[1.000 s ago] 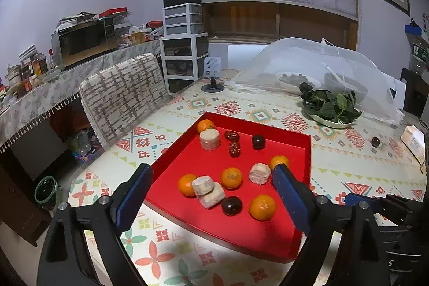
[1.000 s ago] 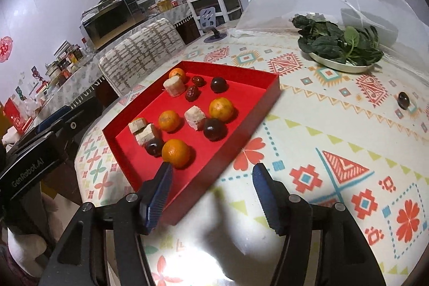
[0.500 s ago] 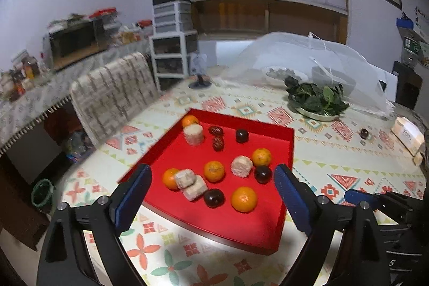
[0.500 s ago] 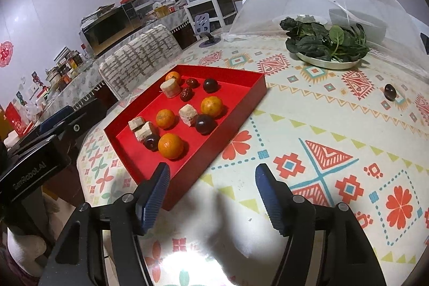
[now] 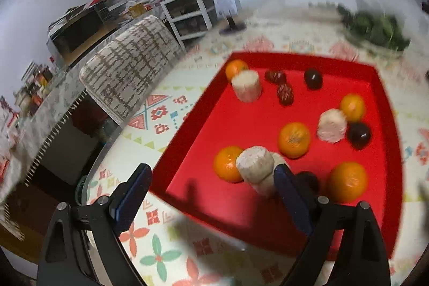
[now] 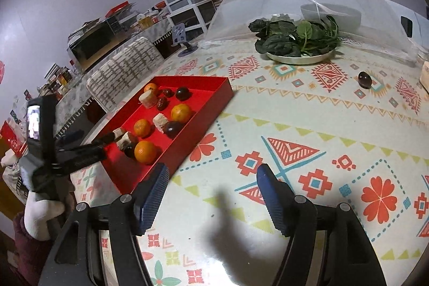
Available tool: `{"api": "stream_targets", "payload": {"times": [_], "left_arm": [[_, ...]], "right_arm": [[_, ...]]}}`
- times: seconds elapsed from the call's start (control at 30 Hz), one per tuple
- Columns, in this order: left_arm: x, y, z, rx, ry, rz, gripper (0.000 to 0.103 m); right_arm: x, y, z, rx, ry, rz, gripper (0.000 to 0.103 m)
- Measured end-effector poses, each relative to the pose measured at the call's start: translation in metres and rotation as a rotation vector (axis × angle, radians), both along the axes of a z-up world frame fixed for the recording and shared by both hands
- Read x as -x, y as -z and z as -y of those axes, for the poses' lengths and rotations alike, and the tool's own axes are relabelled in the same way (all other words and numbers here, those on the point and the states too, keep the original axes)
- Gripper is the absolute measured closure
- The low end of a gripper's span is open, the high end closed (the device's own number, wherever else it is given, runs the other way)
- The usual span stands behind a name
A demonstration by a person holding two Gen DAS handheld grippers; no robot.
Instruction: Organize fruits
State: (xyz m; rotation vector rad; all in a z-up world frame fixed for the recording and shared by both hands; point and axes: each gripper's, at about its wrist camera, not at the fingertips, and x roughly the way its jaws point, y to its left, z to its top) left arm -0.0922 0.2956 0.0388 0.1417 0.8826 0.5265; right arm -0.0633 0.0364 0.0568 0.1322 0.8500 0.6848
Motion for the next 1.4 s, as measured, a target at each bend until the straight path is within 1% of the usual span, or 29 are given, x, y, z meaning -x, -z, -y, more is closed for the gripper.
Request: {"api": "stream_targets", "payload": {"times": [0.1,0.17,0.23,0.27,0.3,0.33,0.4,0.47,0.5,0.63,0.73,0.83,0.87,0.9,0.97,1.0,1.03,1.07,1.17,1.23,1.3,1.33,1.4], "left_arm": [[-0.018,0.0,0.001,-0.033,0.002,-0.02,0.01],[-0.031,0.001,0.001,-0.04,0.015,-0.032,0.01],[-0.044,0.001,-0.001,-0.07,0.01,-0.044,0.01],[-0.048,0.0,-0.002,-0.065,0.012,-0.048,0.01],[-0.049,-0.003,-0.004,-0.042,0.02,-0.047,0.01],[-0.048,-0.011,-0.009,0.0,0.028,-0.025,0.01],[-0.049,-0.024,-0.02,0.013,0.011,0.008,0.01],[-0.058,-0.031,-0.031,0.023,-0.004,0.015,0.01],[-0.069,-0.035,-0.039,0.027,-0.007,0.015,0.01],[-0.105,-0.032,-0.058,-0.05,-0.038,0.004,0.01],[-0.129,-0.021,-0.062,-0.064,-0.043,-0.031,0.01],[-0.138,-0.008,-0.06,-0.098,-0.044,-0.078,0.01],[-0.137,-0.008,-0.058,-0.112,-0.041,-0.074,0.01],[-0.135,-0.008,-0.056,-0.124,-0.033,-0.089,0.01],[-0.13,-0.009,-0.052,-0.122,-0.007,-0.116,0.01],[-0.124,-0.011,-0.048,-0.113,0.025,-0.135,0.01],[-0.118,-0.013,-0.046,-0.104,0.043,-0.137,0.01],[-0.11,-0.017,-0.044,-0.095,0.056,-0.129,0.01],[-0.072,-0.036,-0.039,-0.057,0.085,-0.069,0.01],[-0.046,-0.046,-0.033,-0.025,0.126,-0.027,0.01],[-0.025,-0.047,-0.022,-0.023,0.178,-0.017,0.01],[-0.021,-0.045,-0.018,-0.027,0.196,-0.02,0.01],[-0.017,-0.033,-0.01,-0.055,0.23,-0.056,0.01]], "right_arm": [[0.001,0.001,-0.003,0.002,-0.007,0.001,0.03],[0.001,0.001,-0.004,0.002,-0.01,-0.002,0.03],[0.0,0.001,-0.003,-0.003,-0.006,-0.004,0.03],[-0.001,0.001,-0.002,-0.004,-0.003,-0.004,0.03],[-0.002,0.002,-0.001,-0.004,0.0,-0.005,0.03],[-0.003,0.002,0.0,-0.004,0.003,-0.006,0.03],[-0.006,0.002,0.004,-0.003,0.012,-0.006,0.03],[-0.009,0.002,0.006,-0.006,0.02,-0.009,0.03],[-0.011,0.003,0.007,-0.011,0.026,-0.012,0.029],[-0.014,0.005,0.009,-0.026,0.035,-0.02,0.029],[-0.015,0.007,0.007,-0.022,0.032,-0.025,0.029],[-0.018,0.008,0.007,-0.016,0.035,-0.029,0.029],[-0.019,0.008,0.007,-0.016,0.037,-0.03,0.029],[-0.02,0.008,0.008,-0.017,0.039,-0.03,0.029],[-0.022,0.009,0.009,-0.021,0.045,-0.034,0.028],[-0.023,0.009,0.009,-0.023,0.047,-0.036,0.027],[-0.024,0.01,0.009,-0.025,0.048,-0.039,0.026],[-0.025,0.011,0.008,-0.028,0.047,-0.043,0.026],[-0.025,0.012,0.008,-0.029,0.041,-0.045,0.026],[-0.026,0.013,0.007,-0.033,0.038,-0.049,0.026],[-0.027,0.014,0.005,-0.035,0.035,-0.052,0.026],[-0.027,0.015,0.004,-0.037,0.033,-0.055,0.026],[-0.027,0.016,0.001,-0.042,0.026,-0.06,0.026]]}}
